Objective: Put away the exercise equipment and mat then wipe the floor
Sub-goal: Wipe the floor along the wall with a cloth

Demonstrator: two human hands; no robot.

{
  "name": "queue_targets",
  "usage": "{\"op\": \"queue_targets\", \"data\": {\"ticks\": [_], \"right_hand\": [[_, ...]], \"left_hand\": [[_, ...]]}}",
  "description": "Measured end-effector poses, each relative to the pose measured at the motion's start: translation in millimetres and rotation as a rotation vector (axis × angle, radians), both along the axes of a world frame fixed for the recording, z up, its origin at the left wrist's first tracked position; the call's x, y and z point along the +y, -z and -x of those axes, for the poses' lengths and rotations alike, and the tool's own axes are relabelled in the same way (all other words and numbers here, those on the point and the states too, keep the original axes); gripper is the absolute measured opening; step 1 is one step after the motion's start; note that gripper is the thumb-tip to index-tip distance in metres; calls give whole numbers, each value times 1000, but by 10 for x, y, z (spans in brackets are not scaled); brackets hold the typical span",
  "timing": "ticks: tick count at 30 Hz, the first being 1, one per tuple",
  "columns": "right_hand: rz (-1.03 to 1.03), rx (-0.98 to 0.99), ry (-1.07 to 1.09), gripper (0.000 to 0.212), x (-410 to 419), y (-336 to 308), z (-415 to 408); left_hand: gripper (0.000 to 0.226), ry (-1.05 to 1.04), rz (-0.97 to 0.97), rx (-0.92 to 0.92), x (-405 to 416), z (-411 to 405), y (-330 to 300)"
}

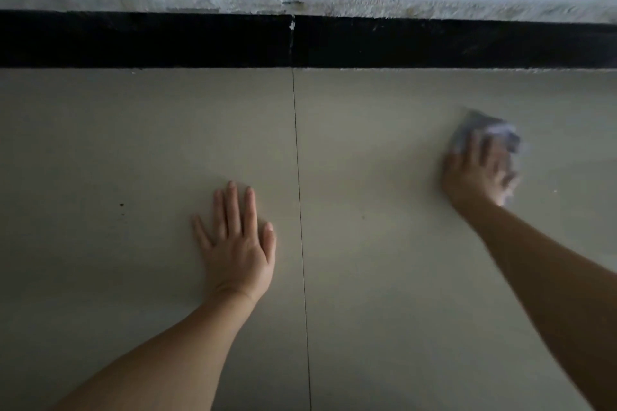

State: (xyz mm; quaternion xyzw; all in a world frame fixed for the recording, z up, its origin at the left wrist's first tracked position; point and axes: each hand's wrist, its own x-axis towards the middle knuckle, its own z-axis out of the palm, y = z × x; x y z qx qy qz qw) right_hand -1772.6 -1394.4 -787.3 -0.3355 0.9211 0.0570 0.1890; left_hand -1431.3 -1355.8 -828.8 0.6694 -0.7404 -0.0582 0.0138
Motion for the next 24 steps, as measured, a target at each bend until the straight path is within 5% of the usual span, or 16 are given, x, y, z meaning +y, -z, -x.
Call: {"op": "queue_targets", "data": {"ticks": [4,9,11,20,24], "right_hand": [[72,-88,-824,70,-222,131,-1506],[131,-191,-1146,52,-505,49,-2251],[123,-150,-1089,52,-678,83,-1874],[-13,-42,-18,56,-147,15,642],[39,-29,-127,58,13,64,-108]], "left_hand": [[60,1,4,-18,3,-6,-2],[60,-11,27,-31,14,-8,14],[59,-11,24,-18,14,-6,13],[60,-4,-26,8,-3,22,-16],[61,1,-59,9,-9,18,-29]]}}
